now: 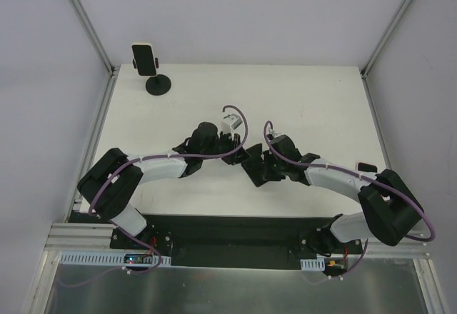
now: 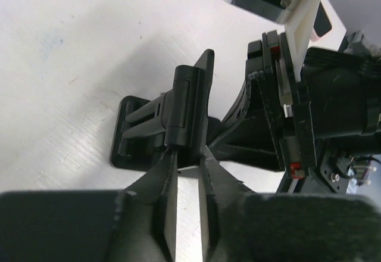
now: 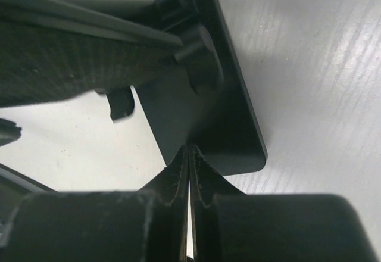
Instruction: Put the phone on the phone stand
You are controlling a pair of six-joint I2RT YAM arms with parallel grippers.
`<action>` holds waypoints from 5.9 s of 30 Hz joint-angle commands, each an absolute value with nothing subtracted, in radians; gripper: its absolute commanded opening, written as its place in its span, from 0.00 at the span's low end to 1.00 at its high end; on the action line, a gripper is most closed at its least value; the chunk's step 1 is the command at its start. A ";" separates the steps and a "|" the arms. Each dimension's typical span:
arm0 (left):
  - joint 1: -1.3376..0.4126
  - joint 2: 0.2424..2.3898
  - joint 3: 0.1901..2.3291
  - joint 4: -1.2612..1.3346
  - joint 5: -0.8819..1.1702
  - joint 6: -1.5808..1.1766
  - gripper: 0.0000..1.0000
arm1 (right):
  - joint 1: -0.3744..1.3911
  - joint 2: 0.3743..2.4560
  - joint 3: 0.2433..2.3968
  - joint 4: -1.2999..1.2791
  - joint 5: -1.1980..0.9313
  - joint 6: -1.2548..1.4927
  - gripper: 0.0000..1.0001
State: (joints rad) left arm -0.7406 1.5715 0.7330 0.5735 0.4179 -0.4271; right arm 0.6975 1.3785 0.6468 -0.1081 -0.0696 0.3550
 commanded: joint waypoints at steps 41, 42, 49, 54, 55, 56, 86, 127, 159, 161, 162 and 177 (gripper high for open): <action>-0.793 1.443 0.790 0.357 0.333 -0.547 0.00 | 0.712 1.235 0.457 -0.106 -0.086 0.431 0.01; -0.792 1.447 0.785 0.363 0.345 -0.566 0.00 | 0.715 1.239 0.457 -0.103 -0.087 0.431 0.01; -0.788 1.439 0.735 0.488 0.446 -0.690 0.00 | 0.736 1.275 0.443 -0.083 -0.068 0.462 0.01; -0.753 1.407 0.715 0.485 0.521 -0.707 0.00 | 0.738 1.272 0.428 -0.057 -0.072 0.469 0.01; -0.744 1.396 0.706 0.491 0.537 -0.724 0.00 | 0.739 1.273 0.425 -0.052 -0.075 0.472 0.01; -0.729 1.390 0.698 0.492 0.548 -0.732 0.00 | 0.739 1.273 0.420 -0.040 -0.080 0.469 0.01; -0.669 0.594 0.741 -0.195 0.393 -0.492 0.80 | 0.727 1.192 0.948 -0.423 -0.081 -0.143 0.97; -0.669 0.454 0.825 -0.422 0.163 -0.426 0.80 | 0.900 1.982 1.806 -0.469 0.509 0.261 0.01; -0.661 0.745 1.104 -0.698 -0.449 -0.505 0.96 | 0.853 1.988 1.894 -0.414 0.183 0.249 0.97; -0.644 0.813 1.155 -0.698 -0.416 -0.523 0.96 | 0.818 1.821 1.745 -0.261 0.111 0.187 0.97; -0.634 0.880 1.175 -0.698 -0.337 -0.526 0.96 | 0.801 1.695 1.557 -0.203 0.092 0.172 0.97; -0.673 1.503 1.437 -0.673 -0.213 -0.512 0.95 | 0.331 1.391 1.028 0.182 -0.360 0.107 0.96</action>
